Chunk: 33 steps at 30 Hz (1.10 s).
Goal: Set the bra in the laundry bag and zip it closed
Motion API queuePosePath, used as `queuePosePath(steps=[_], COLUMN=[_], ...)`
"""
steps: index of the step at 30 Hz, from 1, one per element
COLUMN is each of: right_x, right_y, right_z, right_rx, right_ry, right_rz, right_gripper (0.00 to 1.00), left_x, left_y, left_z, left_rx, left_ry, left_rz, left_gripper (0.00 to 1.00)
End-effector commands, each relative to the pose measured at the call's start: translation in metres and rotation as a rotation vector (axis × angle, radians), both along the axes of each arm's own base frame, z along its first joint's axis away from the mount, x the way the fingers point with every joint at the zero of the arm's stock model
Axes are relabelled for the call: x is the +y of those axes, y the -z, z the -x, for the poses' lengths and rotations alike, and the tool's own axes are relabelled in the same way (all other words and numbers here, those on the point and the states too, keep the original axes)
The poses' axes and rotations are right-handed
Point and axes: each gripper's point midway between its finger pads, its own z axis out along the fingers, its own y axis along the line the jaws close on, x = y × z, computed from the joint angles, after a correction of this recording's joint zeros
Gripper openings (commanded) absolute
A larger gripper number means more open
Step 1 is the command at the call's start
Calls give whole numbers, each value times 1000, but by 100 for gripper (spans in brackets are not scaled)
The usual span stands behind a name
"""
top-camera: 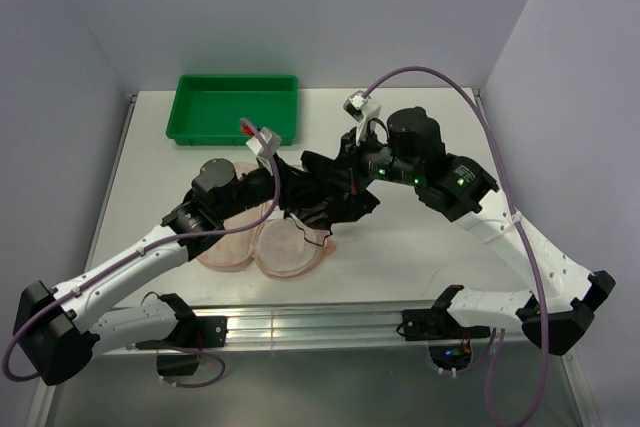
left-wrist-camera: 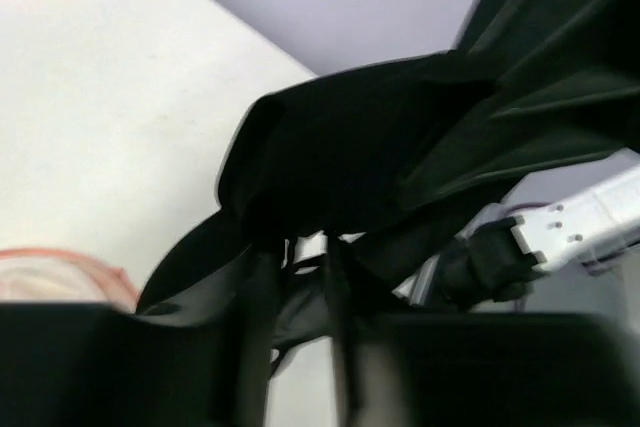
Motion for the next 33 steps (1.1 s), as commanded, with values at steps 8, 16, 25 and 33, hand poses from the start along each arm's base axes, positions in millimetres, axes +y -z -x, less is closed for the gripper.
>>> queuePosePath(steps=[8,16,25,33], right_x=[-7,-27,-41,-40], right_y=[-50,-67,-73,-60], right_z=[18,52,88,94], right_rx=[-132,-175,-283,-308], right_ry=[-83,-380,-437,-480], right_rz=[-157,-358,-410,-433], right_gripper=[83,100,100,99], left_x=[-13,0,12,19], left_y=[-53,-79,-92,-97], left_z=[58,94,89,96], left_rx=[-98,-135,-110,-86], left_ry=[311,456,418,512], left_rz=[202,308,401,472], left_gripper=[0,0,0,0])
